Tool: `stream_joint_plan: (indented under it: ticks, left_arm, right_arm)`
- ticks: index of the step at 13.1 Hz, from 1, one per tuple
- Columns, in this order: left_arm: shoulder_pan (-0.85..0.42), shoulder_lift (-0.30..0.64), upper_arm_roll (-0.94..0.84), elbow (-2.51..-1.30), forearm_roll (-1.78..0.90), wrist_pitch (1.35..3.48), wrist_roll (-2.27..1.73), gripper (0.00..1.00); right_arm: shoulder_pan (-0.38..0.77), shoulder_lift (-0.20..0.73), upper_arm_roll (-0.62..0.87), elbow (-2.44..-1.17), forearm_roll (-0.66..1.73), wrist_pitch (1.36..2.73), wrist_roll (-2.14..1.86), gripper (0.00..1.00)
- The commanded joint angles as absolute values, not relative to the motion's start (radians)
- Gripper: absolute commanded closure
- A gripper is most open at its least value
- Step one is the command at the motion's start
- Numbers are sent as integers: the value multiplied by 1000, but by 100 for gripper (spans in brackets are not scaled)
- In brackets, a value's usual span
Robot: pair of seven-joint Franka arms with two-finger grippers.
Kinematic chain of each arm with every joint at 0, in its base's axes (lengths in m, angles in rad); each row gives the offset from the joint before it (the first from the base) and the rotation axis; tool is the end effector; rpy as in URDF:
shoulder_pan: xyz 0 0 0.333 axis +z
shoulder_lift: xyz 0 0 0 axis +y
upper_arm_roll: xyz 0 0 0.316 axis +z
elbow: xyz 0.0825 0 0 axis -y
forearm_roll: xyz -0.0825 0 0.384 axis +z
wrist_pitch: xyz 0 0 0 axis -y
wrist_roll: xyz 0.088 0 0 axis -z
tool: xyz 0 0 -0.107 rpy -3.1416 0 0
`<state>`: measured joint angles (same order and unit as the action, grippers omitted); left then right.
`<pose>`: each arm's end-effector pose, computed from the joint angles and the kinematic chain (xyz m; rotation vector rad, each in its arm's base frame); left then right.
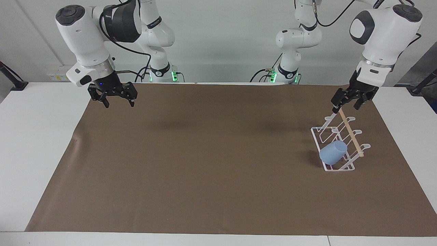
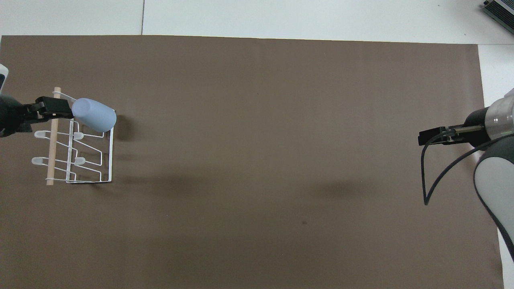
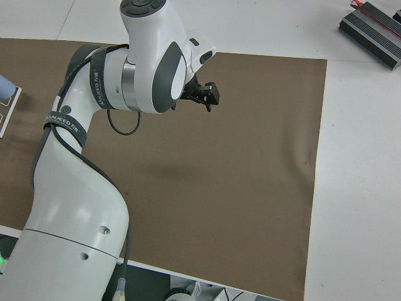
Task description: Hang cup on cup holder
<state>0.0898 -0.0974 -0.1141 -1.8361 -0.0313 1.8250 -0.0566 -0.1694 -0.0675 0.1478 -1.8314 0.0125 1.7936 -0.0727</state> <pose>0.5405 -0.0181 0.5733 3.1152 0.0607 0.1323 0.5449 -0.0087 0.5564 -3.1394 -0.0759 -0.0456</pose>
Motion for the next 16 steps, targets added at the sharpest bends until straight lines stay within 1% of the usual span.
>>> stream_joint_plan:
  ticks: [1,3,4,7,10,16]
  left_arm:
    - [101,-104,-124,-1774,-41,1676,121,0]
    - [100,-51,-132,-1636,-29,1553,126,0]
    - [94,-37,-135,-1596,-22,1508,124,0]
    - [81,-40,-137,-1594,-6,1494,104,0]
    - [97,-51,-132,-1608,-20,1554,81,0]
    - [81,-60,-135,-1615,-38,1580,51,0]
  right_arm:
    - [-175,-72,155,-1833,2,1799,-64,0]
    - [-175,-72,155,-1833,2,1799,-64,0]
    - [-176,-72,155,-1833,2,1799,-64,0]
    - [-175,-72,153,-1833,2,1799,-64,0]
    - [-175,-72,155,-1833,2,1799,-64,0]
    - [-176,-72,155,-1833,2,1799,-64,0]
